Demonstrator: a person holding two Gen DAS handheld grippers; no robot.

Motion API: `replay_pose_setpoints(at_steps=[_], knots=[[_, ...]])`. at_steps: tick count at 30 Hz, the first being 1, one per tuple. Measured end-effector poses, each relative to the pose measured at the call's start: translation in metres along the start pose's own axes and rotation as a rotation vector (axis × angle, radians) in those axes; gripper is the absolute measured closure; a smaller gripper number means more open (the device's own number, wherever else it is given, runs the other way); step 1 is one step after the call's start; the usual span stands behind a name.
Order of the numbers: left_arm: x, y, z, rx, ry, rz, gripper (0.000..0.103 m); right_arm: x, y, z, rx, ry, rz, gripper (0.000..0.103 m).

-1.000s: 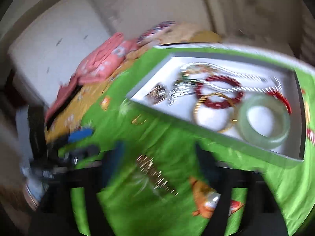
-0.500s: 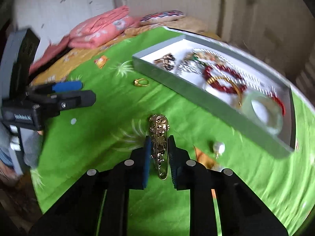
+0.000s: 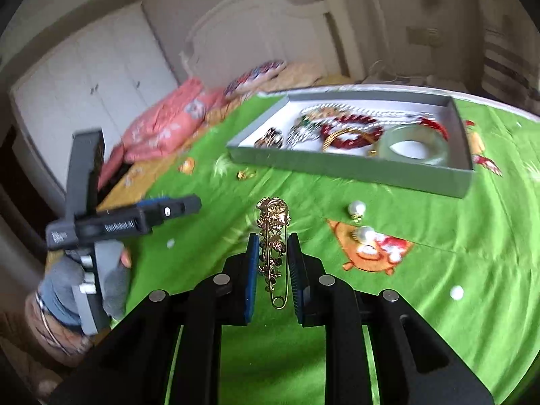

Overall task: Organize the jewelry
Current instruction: 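Grasp the gold safety-pin brooch with the right tool, then grasp the gold ring with the left tool while the right holds the pin brooch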

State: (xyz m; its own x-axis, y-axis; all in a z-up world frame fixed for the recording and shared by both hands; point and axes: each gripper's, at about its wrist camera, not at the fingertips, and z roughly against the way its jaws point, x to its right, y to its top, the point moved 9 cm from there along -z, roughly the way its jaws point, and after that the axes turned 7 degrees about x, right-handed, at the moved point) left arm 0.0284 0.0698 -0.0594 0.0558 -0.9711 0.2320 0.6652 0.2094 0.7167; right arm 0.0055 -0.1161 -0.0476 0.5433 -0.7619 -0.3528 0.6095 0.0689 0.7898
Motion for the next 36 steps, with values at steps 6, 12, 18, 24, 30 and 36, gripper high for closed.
replay_pose_setpoints(at_steps=[6, 12, 18, 24, 30, 36], knots=[[0.005, 0.001, -0.007, -0.036, 0.045, -0.038, 0.003, 0.003, 0.006, 0.002, 0.027, -0.008, -0.031, 0.084], [0.019, 0.021, -0.028, -0.041, 0.083, -0.124, 0.025, 0.007, 0.007, 0.003, 0.036, 0.012, -0.064, 0.084], [0.044, 0.031, -0.056, -0.072, 0.071, -0.218, 0.047, 0.006, 0.007, 0.005, 0.043, 0.026, -0.071, 0.084], [0.059, 0.032, -0.061, -0.045, 0.041, -0.313, 0.078, 0.006, 0.007, 0.005, 0.05, 0.043, -0.084, 0.084], [0.065, 0.022, -0.052, -0.037, 0.02, -0.365, 0.082, 0.007, 0.008, 0.008, 0.059, 0.051, -0.09, 0.084], [0.062, 0.012, -0.035, -0.023, 0.01, -0.335, 0.082, 0.007, 0.008, 0.008, 0.062, 0.049, -0.091, 0.084]])
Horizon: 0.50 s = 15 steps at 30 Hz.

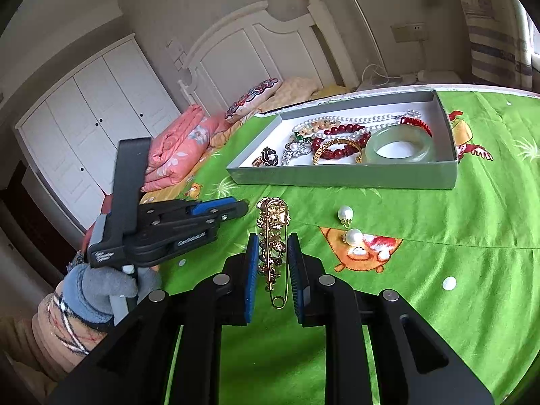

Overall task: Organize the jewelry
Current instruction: 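Grasp the gold ring with the left tool while the right holds the pin brooch, then lower the ring into the box with the left tool while the right drops the brooch there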

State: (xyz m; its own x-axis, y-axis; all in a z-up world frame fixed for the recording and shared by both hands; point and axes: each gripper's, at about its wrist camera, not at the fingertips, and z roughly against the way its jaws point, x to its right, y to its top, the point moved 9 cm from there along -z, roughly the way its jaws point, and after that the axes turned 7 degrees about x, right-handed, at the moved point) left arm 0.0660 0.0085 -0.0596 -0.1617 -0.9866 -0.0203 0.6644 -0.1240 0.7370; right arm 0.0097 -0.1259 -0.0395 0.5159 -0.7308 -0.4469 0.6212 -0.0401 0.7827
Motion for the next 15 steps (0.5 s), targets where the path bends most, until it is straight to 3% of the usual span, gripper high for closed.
replay_pose_setpoints(at_steps=[7, 15], knots=[[0.001, -0.004, 0.028, 0.054, -0.012, 0.025, 0.082, 0.0, 0.0, 0.001, 0.001, -0.01, 0.003, 0.084], [0.002, 0.034, 0.051, 0.157, -0.035, 0.05, 0.082, 0.001, 0.004, 0.008, 0.035, -0.01, -0.009, 0.084]])
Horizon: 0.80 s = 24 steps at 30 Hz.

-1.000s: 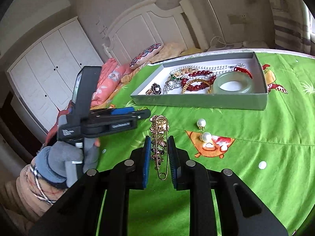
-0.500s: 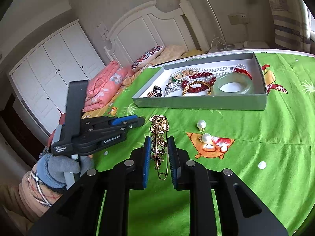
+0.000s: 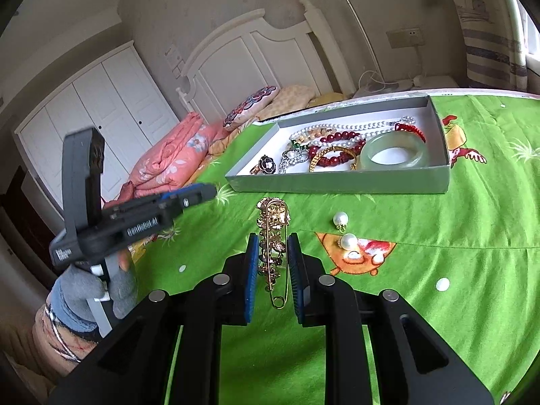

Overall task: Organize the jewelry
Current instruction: 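Lower the ring into the box with the left tool while the right drops the brooch there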

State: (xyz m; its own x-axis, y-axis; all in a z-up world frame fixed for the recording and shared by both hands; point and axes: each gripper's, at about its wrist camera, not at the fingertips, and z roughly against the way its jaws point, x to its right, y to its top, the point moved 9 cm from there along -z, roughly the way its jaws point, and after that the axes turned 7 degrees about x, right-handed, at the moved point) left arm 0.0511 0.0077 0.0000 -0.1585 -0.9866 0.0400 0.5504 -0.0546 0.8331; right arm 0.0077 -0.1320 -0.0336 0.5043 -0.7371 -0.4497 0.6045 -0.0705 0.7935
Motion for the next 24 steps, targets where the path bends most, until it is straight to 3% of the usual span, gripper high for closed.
replay_pose_setpoints(at_steps=[7, 13, 24], knots=[[0.002, 0.028, -0.015, 0.023, -0.014, -0.003, 0.082, 0.0, 0.007, 0.003, 0.015, -0.033, 0.031, 0.084], [-0.003, 0.051, -0.046, 0.006, -0.017, -0.005, 0.082, 0.017, 0.044, -0.003, 0.033, -0.108, 0.067, 0.084], [-0.028, 0.064, -0.109, -0.063, 0.056, -0.024, 0.082, 0.066, 0.088, -0.03, 0.035, -0.213, 0.046, 0.084]])
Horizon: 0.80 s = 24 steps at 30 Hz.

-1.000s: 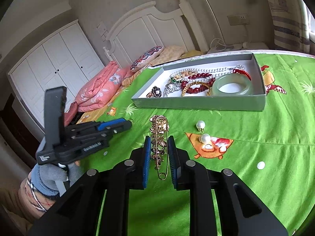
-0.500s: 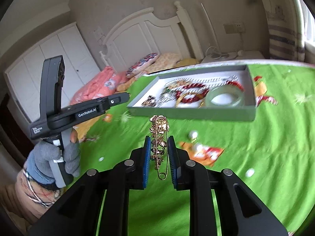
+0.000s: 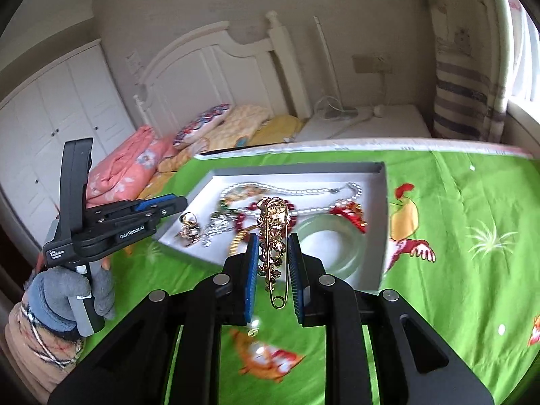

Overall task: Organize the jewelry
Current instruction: 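Lower the ring into the box with the left tool while the right drops the brooch there, then withdraw the left tool while the right grasps a pearl earring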

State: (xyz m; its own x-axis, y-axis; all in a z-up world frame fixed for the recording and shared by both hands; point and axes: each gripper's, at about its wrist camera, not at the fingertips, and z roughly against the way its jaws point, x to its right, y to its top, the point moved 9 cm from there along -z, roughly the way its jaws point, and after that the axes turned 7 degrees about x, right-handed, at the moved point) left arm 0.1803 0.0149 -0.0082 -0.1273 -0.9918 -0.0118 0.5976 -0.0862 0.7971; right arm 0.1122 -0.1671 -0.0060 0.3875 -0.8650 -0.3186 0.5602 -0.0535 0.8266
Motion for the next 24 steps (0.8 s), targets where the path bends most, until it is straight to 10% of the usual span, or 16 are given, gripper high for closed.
replay_pose_setpoints(at_steps=[14, 21, 24], knots=[[-0.025, -0.001, -0.042, -0.042, 0.023, 0.074, 0.082, 0.032, -0.006, -0.035, -0.072, -0.058, -0.038, 0.083], [-0.024, 0.002, -0.011, 0.033, 0.031, 0.115, 0.037, 0.041, -0.008, -0.04, -0.078, -0.098, -0.041, 0.079], [-0.027, 0.001, 0.009, 0.069, 0.038, 0.149, 0.03, 0.044, -0.007, -0.035, -0.059, -0.094, -0.066, 0.058]])
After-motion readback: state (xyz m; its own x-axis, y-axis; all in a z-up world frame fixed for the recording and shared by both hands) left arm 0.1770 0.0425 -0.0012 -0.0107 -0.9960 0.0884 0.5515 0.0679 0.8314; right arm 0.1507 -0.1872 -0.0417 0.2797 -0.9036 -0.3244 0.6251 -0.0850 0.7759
